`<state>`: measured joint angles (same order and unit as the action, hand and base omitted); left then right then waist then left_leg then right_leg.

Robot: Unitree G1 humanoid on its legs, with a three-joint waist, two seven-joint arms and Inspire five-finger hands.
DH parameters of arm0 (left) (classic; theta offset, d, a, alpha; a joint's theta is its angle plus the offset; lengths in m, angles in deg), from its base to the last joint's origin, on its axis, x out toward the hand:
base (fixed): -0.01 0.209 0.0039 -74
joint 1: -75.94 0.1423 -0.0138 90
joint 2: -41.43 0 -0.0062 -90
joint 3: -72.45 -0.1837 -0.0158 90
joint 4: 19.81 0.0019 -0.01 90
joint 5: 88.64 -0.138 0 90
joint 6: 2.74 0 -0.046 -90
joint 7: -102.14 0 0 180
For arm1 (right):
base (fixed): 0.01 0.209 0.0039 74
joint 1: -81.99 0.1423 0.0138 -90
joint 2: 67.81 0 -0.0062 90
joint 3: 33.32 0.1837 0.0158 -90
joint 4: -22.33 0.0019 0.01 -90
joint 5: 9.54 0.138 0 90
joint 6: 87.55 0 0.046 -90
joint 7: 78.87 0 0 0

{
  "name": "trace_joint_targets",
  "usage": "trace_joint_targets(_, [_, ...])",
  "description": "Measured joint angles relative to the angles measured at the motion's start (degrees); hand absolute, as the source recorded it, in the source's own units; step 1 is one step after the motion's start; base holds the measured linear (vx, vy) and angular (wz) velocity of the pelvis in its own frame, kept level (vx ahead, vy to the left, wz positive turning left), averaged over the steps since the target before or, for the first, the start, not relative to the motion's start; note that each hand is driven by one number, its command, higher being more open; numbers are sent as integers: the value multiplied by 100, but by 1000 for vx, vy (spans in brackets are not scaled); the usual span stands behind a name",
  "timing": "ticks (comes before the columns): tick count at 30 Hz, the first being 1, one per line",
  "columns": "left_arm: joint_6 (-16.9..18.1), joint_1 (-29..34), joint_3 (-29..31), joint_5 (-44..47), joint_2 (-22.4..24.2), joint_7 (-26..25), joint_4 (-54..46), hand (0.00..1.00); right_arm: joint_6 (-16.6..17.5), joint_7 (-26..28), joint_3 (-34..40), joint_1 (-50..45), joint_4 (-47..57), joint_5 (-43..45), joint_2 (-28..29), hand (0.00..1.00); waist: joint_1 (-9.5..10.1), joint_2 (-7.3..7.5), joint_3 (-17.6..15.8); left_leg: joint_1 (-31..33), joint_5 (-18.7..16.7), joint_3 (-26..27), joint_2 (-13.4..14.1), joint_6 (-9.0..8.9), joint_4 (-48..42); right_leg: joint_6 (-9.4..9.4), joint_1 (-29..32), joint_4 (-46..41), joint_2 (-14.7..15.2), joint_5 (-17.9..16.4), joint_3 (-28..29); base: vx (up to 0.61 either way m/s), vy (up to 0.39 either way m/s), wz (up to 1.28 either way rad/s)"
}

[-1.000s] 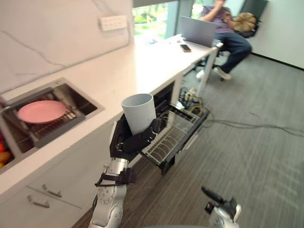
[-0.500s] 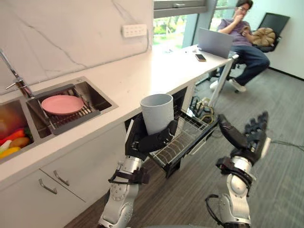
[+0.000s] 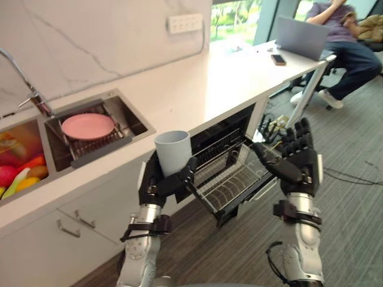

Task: Walk over to the sink, pick up the cup, carry it to the dishwasher, place the cup inside the dishwasher, then close the dishwasher door

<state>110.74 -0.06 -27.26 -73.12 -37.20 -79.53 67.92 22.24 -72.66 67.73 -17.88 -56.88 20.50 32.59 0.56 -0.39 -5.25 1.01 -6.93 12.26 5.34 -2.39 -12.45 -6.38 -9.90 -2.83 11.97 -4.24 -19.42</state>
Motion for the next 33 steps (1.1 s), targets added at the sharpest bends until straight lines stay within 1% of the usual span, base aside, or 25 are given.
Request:
trace_joint_targets(1, [0,67,13,-111,0,-103,6,0,-44,85,4,-1,118,183,-11,100,-2,1,0,-72,5,29,-19,3,57,-35,-25,-1,18,21,19,24,82,-14])
trace_joint_targets(2, [-1,208,-10,-489,13,-328,11,0,-139,302,-13,-71,439,574,23,100,-17,16,14,-215,12,76,-53,9,170,-55,-86,-24,49,33,29,6,41,-13])
trace_joint_targets(3, [-1,236,-46,-638,24,-392,20,0,-158,400,-15,-131,586,718,55,100,-29,27,26,-227,15,73,-61,11,206,-55,-59,-82,62,33,26,-14,41,-10])
trace_joint_targets(4, [-2,240,-128,-868,21,-494,33,0,-174,583,-18,-196,738,940,107,100,-46,27,24,-212,14,72,-52,14,242,-29,80,-297,85,17,43,-42,56,-8])
trace_joint_targets(5, [-3,234,-208,-1151,38,-603,37,0,-188,796,-45,-204,784,1164,193,100,-110,5,33,-181,35,95,-24,29,279,57,418,-805,104,-34,147,-54,79,-9])
trace_joint_targets(6, [-4,196,-346,-1451,1,-746,37,0,-235,951,-118,-201,755,1284,300,100,-191,35,14,-201,96,103,4,72,340,66,652,-1180,151,-39,247,-54,74,-9])
trace_joint_targets(7, [-6,170,-411,-1569,-35,-812,38,0,-259,1021,-157,-202,734,1327,355,100,-231,65,7,-214,120,118,-9,84,376,67,718,-1265,186,-38,251,-51,67,-13])
trace_joint_targets(8, [-19,101,-482,-1813,-112,-951,38,0,-307,1159,-296,-201,695,1368,447,100,-295,150,13,-236,137,196,-58,95,413,73,729,-1208,215,-34,230,-53,69,-34])
trace_joint_targets(9, [-44,-10,-483,-1996,-187,-1082,38,0,-345,1302,-491,-200,665,1367,491,100,-297,213,25,-247,137,322,-103,97,420,41,629,-928,227,16,235,-41,70,-40])
trace_joint_targets(10, [-70,-90,-479,-2089,-217,-1189,38,0,-370,1376,-589,-202,663,1362,488,100,-306,221,17,-244,140,361,-120,102,417,3,555,-737,221,86,235,-47,60,-37])
trace_joint_targets(11, [-96,-294,-471,-2303,-204,-1476,42,0,-476,1509,-808,-205,656,1345,465,100,-313,218,15,-206,153,409,-143,125,417,-42,451,-381,192,253,235,-55,43,-12])
trace_joint_targets(12, [-96,-414,-479,-2411,-177,-1640,42,0,-542,1532,-915,-206,653,1318,453,100,-309,218,15,-191,169,400,-147,149,425,-43,400,-254,176,323,221,-65,34,-3])
trace_joint_targets(15, [-92,-621,-537,-2701,-103,-2007,-9,0,-668,1533,-1151,-205,652,1291,371,100,-285,216,17,-199,249,348,-153,185,578,-41,355,-127,141,449,182,-78,9,10])
trace_joint_targets(16, [-89,-636,-553,-2925,-97,-2120,-64,0,-737,1496,-1267,-205,652,1245,336,100,-287,214,18,-240,330,321,-173,163,762,-39,368,-116,131,494,166,-91,6,9])
trace_joint_targets(18, [-90,-633,-579,-3087,-104,-2151,-107,0,-799,1452,-1370,-205,652,1201,338,100,-279,215,19,-305,458,319,-195,181,1013,-30,408,-113,120,526,156,-74,8,5])
trace_joint_targets(19, [-91,-626,-614,-3259,-104,-2184,-170,0,-832,1395,-1460,-203,653,990,336,100,-278,216,22,-368,606,334,-218,184,1276,-27,469,-110,110,543,148,-56,6,-1])
trace_joint_targets(20, [-90,-626,-639,-3331,-108,-2201,-206,0,-837,1361,-1503,-204,653,875,333,100,-278,216,22,-387,664,346,-225,192,1364,-30,495,-107,105,548,144,-44,4,-6])
trace_joint_targets(21, [-89,-627,-676,-3487,-105,-2202,-273,0,-868,1297,-1564,-204,652,599,329,100,-282,215,23,-434,785,378,-235,163,1522,-27,530,-85,90,564,136,-6,-1,-8])
trace_joint_targets(24, [-89,-627,-824,-3748,-121,-2190,-372,0,-1020,1188,-1706,-204,652,345,225,100,-294,211,31,-468,947,426,-237,176,1719,-32,564,14,49,638,101,6,-10,-8])
trace_joint_targets(26, [-84,-627,-964,-3950,-131,-2175,-449,0,-1135,1101,-1730,-203,651,345,138,100,-294,209,38,-466,987,429,-243,201,1736,-33,564,47,47,665,45,0,0,0])
trace_joint_targets(29, [-48,-627,-1043,-4132,-146,-2170,-493,0,-1211,1047,-1791,-202,651,346,73,100,-298,187,90,-450,995,432,-251,203,1736,-34,561,94,47,681,26,0,0,0])
trace_joint_targets(33, [76,-626,-1089,-4136,-146,-2002,-521,0,-1334,999,-1891,-181,638,127,-48,100,-297,146,121,-387,1038,413,-260,191,1742,-34,560,189,38,681,-9,-5,-5,1])
